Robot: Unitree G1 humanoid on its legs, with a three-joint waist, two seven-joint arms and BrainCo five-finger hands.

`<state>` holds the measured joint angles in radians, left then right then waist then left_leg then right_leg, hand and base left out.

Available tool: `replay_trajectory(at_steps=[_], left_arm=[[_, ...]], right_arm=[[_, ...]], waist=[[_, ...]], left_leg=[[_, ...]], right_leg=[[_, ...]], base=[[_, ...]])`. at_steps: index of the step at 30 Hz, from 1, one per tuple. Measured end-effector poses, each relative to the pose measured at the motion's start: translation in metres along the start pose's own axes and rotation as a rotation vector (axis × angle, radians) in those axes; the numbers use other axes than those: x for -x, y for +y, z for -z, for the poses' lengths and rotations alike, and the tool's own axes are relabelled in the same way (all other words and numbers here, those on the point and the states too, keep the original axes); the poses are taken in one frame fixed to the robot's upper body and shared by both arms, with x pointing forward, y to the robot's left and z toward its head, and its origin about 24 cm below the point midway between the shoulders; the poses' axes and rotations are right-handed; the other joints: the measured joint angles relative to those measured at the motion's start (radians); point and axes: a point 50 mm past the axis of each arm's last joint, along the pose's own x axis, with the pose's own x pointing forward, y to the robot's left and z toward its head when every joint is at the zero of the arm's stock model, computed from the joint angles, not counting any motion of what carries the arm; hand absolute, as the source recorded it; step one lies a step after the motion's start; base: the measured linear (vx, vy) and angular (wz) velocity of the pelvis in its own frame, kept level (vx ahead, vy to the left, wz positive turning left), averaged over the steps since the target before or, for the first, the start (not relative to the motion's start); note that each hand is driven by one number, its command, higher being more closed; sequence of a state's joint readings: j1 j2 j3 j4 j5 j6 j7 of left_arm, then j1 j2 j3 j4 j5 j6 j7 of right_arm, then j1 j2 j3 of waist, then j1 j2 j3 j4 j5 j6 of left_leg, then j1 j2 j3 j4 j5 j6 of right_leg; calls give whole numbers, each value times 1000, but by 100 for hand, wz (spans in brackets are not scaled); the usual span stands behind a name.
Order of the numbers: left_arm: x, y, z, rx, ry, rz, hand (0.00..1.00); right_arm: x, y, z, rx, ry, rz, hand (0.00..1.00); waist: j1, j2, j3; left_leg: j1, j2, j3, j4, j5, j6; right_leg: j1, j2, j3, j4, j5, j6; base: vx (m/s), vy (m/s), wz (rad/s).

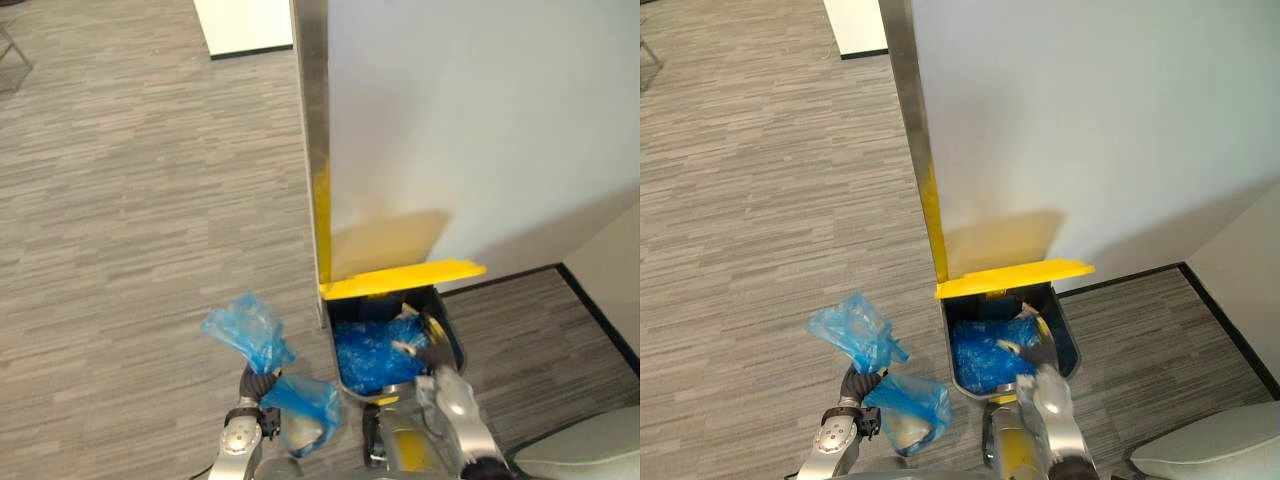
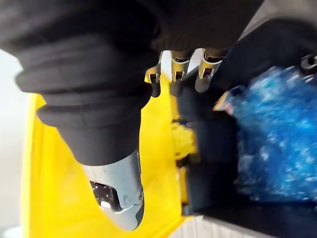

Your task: Gather rubbish on tea table into small bin, then transfer packed bag to large trash can.

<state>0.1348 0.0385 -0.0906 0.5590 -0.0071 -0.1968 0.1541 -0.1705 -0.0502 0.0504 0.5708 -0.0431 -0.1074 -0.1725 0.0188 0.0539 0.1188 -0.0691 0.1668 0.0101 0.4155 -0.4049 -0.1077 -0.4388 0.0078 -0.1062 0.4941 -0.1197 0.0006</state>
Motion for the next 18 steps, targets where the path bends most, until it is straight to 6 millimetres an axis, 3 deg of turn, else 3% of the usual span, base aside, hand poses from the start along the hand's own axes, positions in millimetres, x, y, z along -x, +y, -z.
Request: replay_trajectory(at_steps=[1, 2, 5, 8, 10, 13, 14, 18], left_arm=[[-2, -1, -3, -17, -11, 14, 100], [-2, -2, -4, -23, -19, 21, 100], [-5, -3, -11, -14, -51, 24, 100], [-9, 0, -23, 10, -111, 11, 100], [-13, -5, -41, 26, -177, 38, 100], [-17, -21, -71, 50, -292, 102, 100], [-16, -30, -85, 56, -344, 144, 100], [-4, -70, -128, 58, -522, 326, 100]], right_arm=[[-21, -2, -31, 40, -81, -7, 0], [-29, -6, -42, 62, -104, -1, 0], [-61, -44, -110, 183, -256, 87, 0], [-73, -71, -165, 283, -366, 169, 0], [-74, -86, -181, 338, -394, 204, 0], [-74, -90, -202, 393, -439, 214, 0], [-76, -88, -210, 407, -450, 211, 0], [-75, -91, -217, 446, -468, 220, 0]], waist=[[0, 2, 2], [1, 4, 3], [32, 25, 18], [44, 33, 35], [45, 38, 60], [34, 38, 96], [19, 38, 108], [14, 37, 134]], left_leg=[[-33, -7, -32, -13, 24, -7], [-42, -9, -41, -25, 39, -9], [-84, -12, -81, -88, 95, -19], [-114, -10, -106, -121, 130, -42], [-116, -10, -121, -117, 133, -47], [-129, -10, -128, -92, 133, -50], [-138, -10, -131, -83, 133, -50], [-144, -11, -143, -65, 132, -51]], right_leg=[[-12, -11, -21, -24, 19, -3], [-15, -14, -28, -37, 30, -3], [-30, -18, -59, -111, 81, 6], [-49, -7, -77, -158, 106, 2], [-49, -5, -85, -164, 107, 2], [-48, -2, -88, -172, 116, -10], [-46, -1, -89, -181, 124, -3], [-37, -1, -90, -184, 129, 2]], base=[[-85, -73, 43], [-89, -98, 48], [-79, -113, 34], [-55, -112, 13], [-62, -89, 3], [-68, -35, -1], [-76, -2, -1], [-57, 2, 5]])
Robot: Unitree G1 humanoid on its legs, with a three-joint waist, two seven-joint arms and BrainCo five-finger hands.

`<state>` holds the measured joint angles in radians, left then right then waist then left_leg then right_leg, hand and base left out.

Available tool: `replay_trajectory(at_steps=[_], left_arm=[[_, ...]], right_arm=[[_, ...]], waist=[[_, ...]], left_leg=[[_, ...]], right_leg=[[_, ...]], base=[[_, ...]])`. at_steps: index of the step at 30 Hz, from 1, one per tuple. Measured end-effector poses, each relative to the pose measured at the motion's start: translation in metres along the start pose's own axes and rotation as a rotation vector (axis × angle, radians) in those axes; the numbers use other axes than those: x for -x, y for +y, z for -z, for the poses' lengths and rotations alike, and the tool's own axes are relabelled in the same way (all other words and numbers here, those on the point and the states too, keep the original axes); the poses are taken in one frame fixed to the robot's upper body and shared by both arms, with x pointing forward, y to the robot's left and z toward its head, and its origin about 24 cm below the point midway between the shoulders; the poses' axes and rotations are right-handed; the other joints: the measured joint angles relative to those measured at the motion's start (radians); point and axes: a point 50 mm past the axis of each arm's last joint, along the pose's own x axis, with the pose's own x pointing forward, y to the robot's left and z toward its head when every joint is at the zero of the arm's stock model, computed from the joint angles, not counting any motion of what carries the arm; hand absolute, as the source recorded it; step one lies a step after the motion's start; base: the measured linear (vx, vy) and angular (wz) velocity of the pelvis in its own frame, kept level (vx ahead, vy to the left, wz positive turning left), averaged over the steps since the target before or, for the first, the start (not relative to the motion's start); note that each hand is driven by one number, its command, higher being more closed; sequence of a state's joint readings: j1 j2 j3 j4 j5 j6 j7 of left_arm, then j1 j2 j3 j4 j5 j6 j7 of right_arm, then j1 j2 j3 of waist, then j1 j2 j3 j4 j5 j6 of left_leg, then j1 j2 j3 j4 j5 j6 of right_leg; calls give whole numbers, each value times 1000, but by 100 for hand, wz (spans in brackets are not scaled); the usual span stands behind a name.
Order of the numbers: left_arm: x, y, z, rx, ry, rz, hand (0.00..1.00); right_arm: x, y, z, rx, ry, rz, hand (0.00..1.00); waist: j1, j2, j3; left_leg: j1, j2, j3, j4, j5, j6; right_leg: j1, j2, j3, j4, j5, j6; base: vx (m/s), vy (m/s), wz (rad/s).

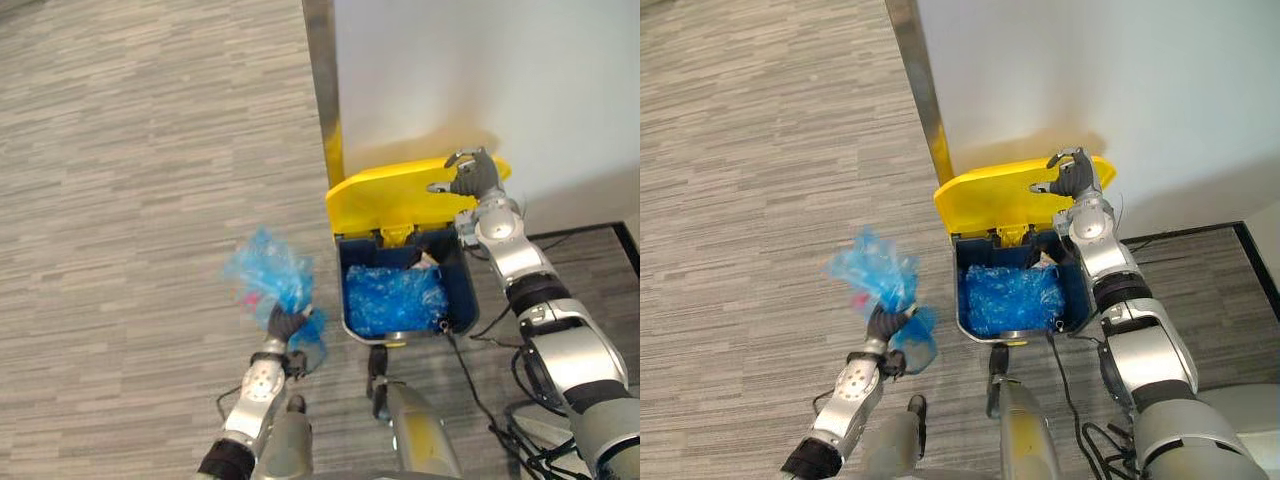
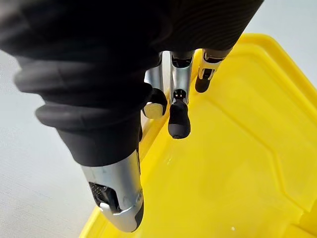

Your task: Gather rubbish on tea table into small bin, then transfer packed bag to large trash can.

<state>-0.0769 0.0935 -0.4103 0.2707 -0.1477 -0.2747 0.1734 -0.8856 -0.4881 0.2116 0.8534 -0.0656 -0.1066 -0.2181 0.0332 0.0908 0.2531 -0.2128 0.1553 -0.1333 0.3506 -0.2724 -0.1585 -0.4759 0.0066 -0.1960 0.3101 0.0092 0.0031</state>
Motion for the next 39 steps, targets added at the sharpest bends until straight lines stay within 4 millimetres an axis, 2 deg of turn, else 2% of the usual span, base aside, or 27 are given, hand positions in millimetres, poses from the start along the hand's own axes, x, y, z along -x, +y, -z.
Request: replay_trajectory(at_steps=[4, 6, 9, 12, 15, 18, 19, 23, 27, 30, 33, 37, 39], left_arm=[[-21, -42, -42, 7, -179, 196, 100], [-36, -69, -71, -1, -288, 308, 100], [-51, -91, -98, -1, -385, 361, 100], [-71, -95, -99, -50, -355, 325, 100], [-89, -79, -83, -141, -258, 217, 100], [-103, -62, -67, -227, -144, 140, 100], [-106, -59, -65, -239, -126, 128, 0], [-118, -47, -68, -300, -91, 80, 0], [-129, -30, -75, -363, -72, 3, 0], [-131, -21, -74, -392, -49, -38, 0], [-128, -14, -66, -412, -18, -65, 0], [-118, -3, -45, -396, 57, -111, 0], [-114, 0, -38, -390, 84, -121, 0]], right_arm=[[-4, -1, -10, 18, -32, 1, 0], [-5, -2, -18, 7, -62, 5, 0], [-5, -1, -34, -13, -127, 6, 0], [-5, 1, -50, -36, -191, 4, 0], [-4, 7, -75, -70, -279, -8, 0], [-2, 9, -109, -97, -396, -21, 0], [-1, 9, -117, -108, -426, -26, 0], [13, 11, -152, -150, -592, -43, 0], [27, 14, -183, -187, -732, -65, 0], [37, 20, -198, -205, -816, -96, 0], [45, 32, -206, -239, -849, -135, 0], [50, 43, -210, -250, -868, -164, 0], [51, 46, -205, -251, -857, -170, 0]], waist=[[-16, -4, 27], [-19, -14, 54], [-24, -33, 82], [-24, -50, 102], [-52, -71, 134], [-65, -91, 164], [-71, -94, 171], [-77, -105, 189], [-105, -122, 214], [-109, -129, 221], [-109, -138, 226], [-96, -138, 225], [-97, -138, 225]], left_leg=[[-6, -1, -2, 8, 1, -1], [-5, 0, 4, 18, 0, -3], [-23, 1, 23, 37, -5, -9], [-45, 6, 48, 73, -22, -10], [-65, 12, 77, 97, -33, -12], [-100, 31, 116, 114, -43, -11], [-112, 36, 121, 120, -45, -14], [-192, 75, 163, 203, -74, -25], [-286, 110, 212, 305, -95, -16], [-338, 123, 237, 365, -123, -3], [-342, 109, 262, 326, -128, -4], [-342, 117, 271, 323, -126, -7], [-329, 117, 268, 313, -121, -9]], right_leg=[[0, -1, 0, 6, 0, 0], [-3, -2, 2, 25, 0, 0], [-28, -1, 15, 43, 0, 0], [-60, 9, 37, 63, 0, 0], [-90, 18, 59, 71, 2, 1], [-132, 32, 77, 67, 14, 11], [-143, 37, 79, 63, 14, 11], [-216, 64, 82, 72, 37, -4], [-276, 76, 77, 87, 43, -26], [-322, 75, 85, 110, 44, -28], [-333, 45, 87, 109, 51, -27], [-325, 38, 78, 101, 51, -26], [-309, 28, 64, 101, 53, -31]], base=[[-21, -13, 7], [-7, -12, -3], [-40, -30, -15], [-65, -30, -28], [-50, -24, -29], [-35, -33, -36], [-2, -46, -24], [29, -59, -23], [5, -36, -13], [-37, 8, -10], [-36, 32, 13], [5, 7, 12], [51, 23, 20]])
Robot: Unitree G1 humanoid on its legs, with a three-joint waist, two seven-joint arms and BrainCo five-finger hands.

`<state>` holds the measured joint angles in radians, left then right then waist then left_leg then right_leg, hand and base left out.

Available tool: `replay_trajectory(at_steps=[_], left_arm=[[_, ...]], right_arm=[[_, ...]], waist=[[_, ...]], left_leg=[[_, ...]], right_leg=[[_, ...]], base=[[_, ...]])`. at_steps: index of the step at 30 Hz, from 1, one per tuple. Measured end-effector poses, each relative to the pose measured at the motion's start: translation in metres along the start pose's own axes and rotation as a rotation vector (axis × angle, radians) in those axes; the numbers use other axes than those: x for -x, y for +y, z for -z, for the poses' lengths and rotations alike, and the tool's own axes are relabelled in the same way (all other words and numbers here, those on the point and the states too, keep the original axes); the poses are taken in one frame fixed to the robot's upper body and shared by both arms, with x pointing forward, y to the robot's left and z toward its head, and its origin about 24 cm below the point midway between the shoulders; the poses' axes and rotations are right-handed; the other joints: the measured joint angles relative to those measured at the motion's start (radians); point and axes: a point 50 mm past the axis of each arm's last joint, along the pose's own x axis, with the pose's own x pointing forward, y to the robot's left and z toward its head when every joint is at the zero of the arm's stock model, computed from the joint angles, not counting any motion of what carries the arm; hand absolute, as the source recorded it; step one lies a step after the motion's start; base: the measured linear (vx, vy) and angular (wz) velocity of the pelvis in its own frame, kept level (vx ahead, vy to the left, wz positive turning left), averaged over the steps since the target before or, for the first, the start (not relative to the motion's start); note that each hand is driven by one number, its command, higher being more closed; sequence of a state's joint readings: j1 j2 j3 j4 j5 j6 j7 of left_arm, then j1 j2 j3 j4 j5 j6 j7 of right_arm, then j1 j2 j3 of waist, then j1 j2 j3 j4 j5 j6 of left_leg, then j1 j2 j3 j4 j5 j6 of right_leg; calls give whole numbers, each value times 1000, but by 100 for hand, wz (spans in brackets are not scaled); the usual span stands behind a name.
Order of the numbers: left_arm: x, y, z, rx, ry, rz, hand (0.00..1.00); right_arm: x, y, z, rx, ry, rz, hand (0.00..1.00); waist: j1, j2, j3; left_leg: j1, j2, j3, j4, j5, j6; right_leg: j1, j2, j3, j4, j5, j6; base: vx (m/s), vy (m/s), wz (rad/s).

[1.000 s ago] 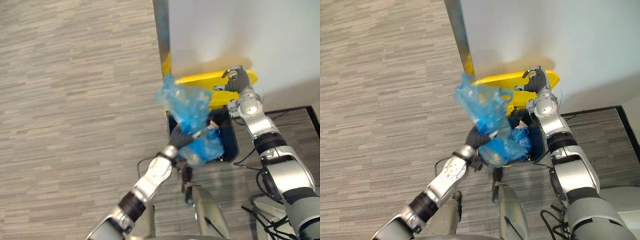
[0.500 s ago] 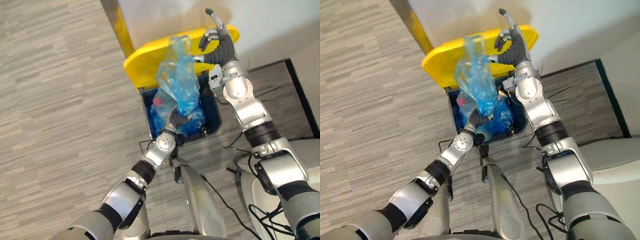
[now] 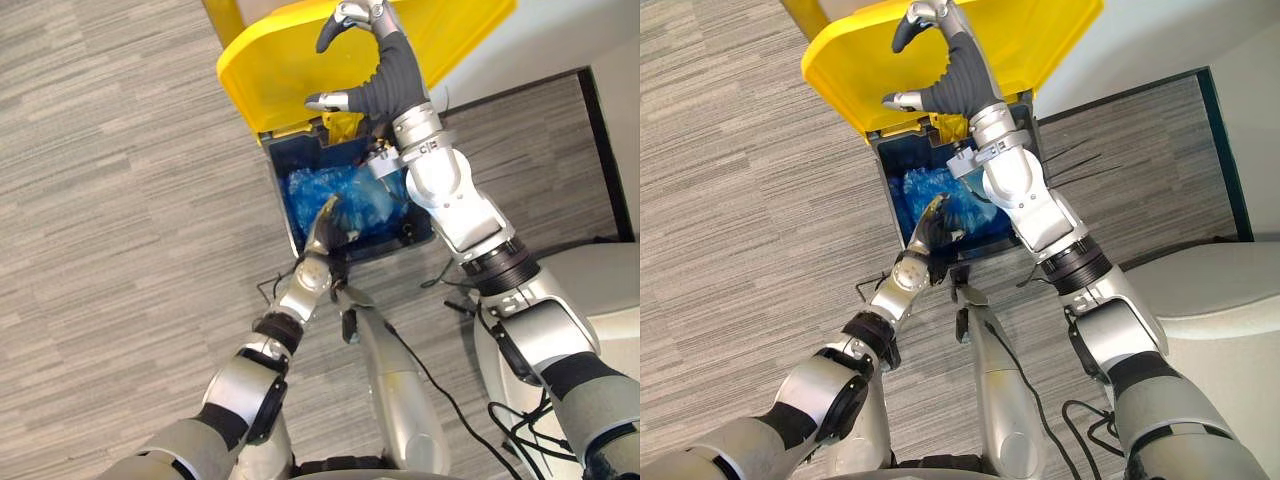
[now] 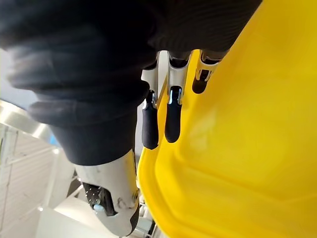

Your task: Gather rubbish on tea table into small bin, then transfer packed bag to large trash can.

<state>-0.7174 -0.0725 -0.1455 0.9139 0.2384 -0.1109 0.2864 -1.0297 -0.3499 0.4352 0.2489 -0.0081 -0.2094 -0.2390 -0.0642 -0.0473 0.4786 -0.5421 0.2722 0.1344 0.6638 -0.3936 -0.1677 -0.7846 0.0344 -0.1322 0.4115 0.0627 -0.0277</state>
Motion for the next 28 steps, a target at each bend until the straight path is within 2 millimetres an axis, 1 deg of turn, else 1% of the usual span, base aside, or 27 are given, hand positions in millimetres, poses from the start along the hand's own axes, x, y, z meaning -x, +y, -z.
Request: replay_trajectory(at_steps=[1, 3, 4, 6, 7, 8, 9, 10, 11, 12, 13, 14, 15, 16, 17, 18, 19, 20, 21, 22, 23, 24, 25, 26, 27, 28], left_arm=[[1, 0, 3, -1, 12, 1, 0], [3, 0, 5, -6, 15, -1, 0], [4, 0, 3, 1, 4, -5, 0], [5, 3, 2, 5, -7, -18, 0], [6, 3, 1, 10, -19, -20, 0], [11, 0, 2, 14, -34, -11, 0], [13, -1, 3, 13, -39, -4, 0], [20, 0, 9, 16, -42, -3, 0], [27, 4, 16, 27, -52, -6, 0], [33, 11, 27, 32, -40, -18, 0], [38, 16, 35, 27, -26, -28, 0], [55, 33, 64, 20, 42, -48, 0], [69, 45, 85, 19, 105, -68, 0], [85, 55, 104, 30, 168, -91, 0], [104, 65, 123, 50, 233, -113, 0], [128, 81, 144, 63, 311, -158, 0], [140, 86, 153, 67, 349, -169, 0], [163, 95, 168, 84, 420, -186, 0], [183, 100, 177, 95, 460, -196, 0], [191, 101, 178, 101, 472, -201, 0], [205, 101, 180, 118, 486, -194, 0], [209, 100, 179, 126, 487, -189, 0], [212, 99, 177, 139, 478, -188, 0], [211, 91, 175, 171, 470, -171, 0], [213, 86, 174, 186, 468, -159, 0], [214, 81, 172, 207, 457, -153, 0]], right_arm=[[5, 1, 5, -3, 21, -1, 0], [16, 3, 13, -16, 57, 2, 0], [28, 2, 20, -29, 91, 20, 0], [41, 3, 28, -31, 129, 28, 0], [54, 2, 35, -45, 169, 46, 0], [75, -1, 44, -67, 233, 87, 0], [89, -3, 50, -77, 278, 109, 0], [119, -3, 62, -95, 380, 150, 0], [150, -4, 72, -110, 482, 191, 0], [173, -2, 79, -121, 560, 210, 0], [188, 1, 82, -130, 610, 222, 0], [224, 10, 88, -159, 737, 232, 0], [245, 18, 91, -175, 815, 218, 0], [268, 25, 93, -185, 897, 195, 0], [285, 29, 94, -177, 958, 167, 0], [309, 32, 93, -167, 1036, 137, 0], [322, 32, 92, -170, 1079, 132, 0], [349, 34, 88, -172, 1173, 108, 0], [373, 36, 82, -165, 1253, 81, 0], [382, 37, 78, -162, 1282, 72, 0], [401, 39, 70, -170, 1343, 49, 0], [408, 40, 66, -164, 1366, 32, 0], [421, 38, 60, -154, 1408, 20, 0], [430, 35, 57, -143, 1443, 39, 0], [434, 34, 55, -139, 1459, 45, 0], [440, 33, 53, -134, 1481, 54, 0]], waist=[[1, 0, 0], [12, -3, -2], [23, -3, -2], [30, -4, -3], [30, -5, -3], [33, -5, -3], [36, -5, -4], [45, -7, -5], [51, -15, -10], [53, -24, -16], [52, -31, -20], [53, -52, -34], [54, -68, -48], [52, -72, -72], [57, -60, -95], [50, -51, -99], [49, -45, -104], [49, -28, -124], [50, -33, -156], [50, -27, -167], [51, -17, -205], [52, -22, -224], [55, -31, -245], [56, -3, -269], [57, 2, -289], [56, 3, -324]], left_leg=[[16, 1, -4, -8, 6, -4], [45, -3, -5, -24, 12, -1], [68, -13, -7, -41, 21, 4], [85, -14, -12, -41, 22, 5], [99, -20, -26, -38, 22, 5], [119, -30, -45, -32, 21, 5], [129, -34, -52, -28, 21, 6], [149, -42, -57, -16, 19, 9], [174, -50, -60, -8, 14, 19], [190, -66, -63, 1, 10, 27], [200, -74, -67, 6, 8, 32], [246, -92, -56, 8, 8, 48], [272, -103, -39, 6, 11, 59], [281, -93, -20, 4, 21, 87], [284, -69, 16, -4, 27, 105], [302, -64, 23, -12, 32, 115], [312, -62, 23, -23, 33, 121], [327, -58, 26, -57, 55, 120], [344, -53, 32, -100, 81, 115], [349, -51, 34, -120, 91, 113], [347, -47, 39, -157, 109, 101], [348, -47, 44, -173, 121, 90], [348, -45, 36, -204, 135, 63], [347, -35, 28, -267, 164, 47], [348, -32, 28, -303, 178, 49], [349, -33, 33, -369, 213, 57]], right_leg=[[18, -4, -7, 1, -2, 0], [43, -10, -9, 1, -9, 6], [64, -21, -12, 2, -14, 7], [86, -25, -18, 3, -16, 7], [108, -36, -32, 8, -23, 10], [134, -50, -46, 22, -36, 19], [151, -56, -52, 30, -43, 18], [186, -68, -62, 40, -53, 30], [217, -77, -62, 46, -56, 34], [236, -85, -62, 45, -55, 34], [249, -89, -60, 45, -53, 34], [282, -98, -43, 40, -43, 46], [297, -103, -23, 32, -27, 64], [305, -97, 2, 0, 6, 117], [303, -88, 17, 11, 16, 141], [292, -91, 28, 203, -64, 52], [297, -93, 33, 284, -103, 36], [318, -104, 42, 420, -168, 39], [364, -115, 60, 502, -214, 39], [387, -120, 69, 526, -228, 42], [437, -138, 90, 533, -235, 56], [468, -154, 95, 517, -234, 64], [508, -145, 74, 428, -269, 101], [535, -109, 58, 323, -271, 103], [547, -99, 52, 259, -275, 107], [574, -83, 47, 136, -292, 103]], base=[[70, 32, 21], [69, 36, 19], [50, 32, 16], [26, 33, 20], [2, 55, 38], [-1, 50, 45], [-48, 67, 46], [-66, 61, 37], [-103, 104, 30], [-87, 94, 17], [-139, 162, 3], [-114, 153, -16], [-154, 183, -38], [-168, 93, -58], [-258, 94, -57], [-232, 38, -39], [-211, 29, -16], [-149, -49, -7], [-127, -83, -8], [-93, -133, -15], [-59, -125, -13], [-51, -180, -22], [-86, -156, -29], [-88, -138, -38], [-69, -114, -53], [-1, -75, -38]])
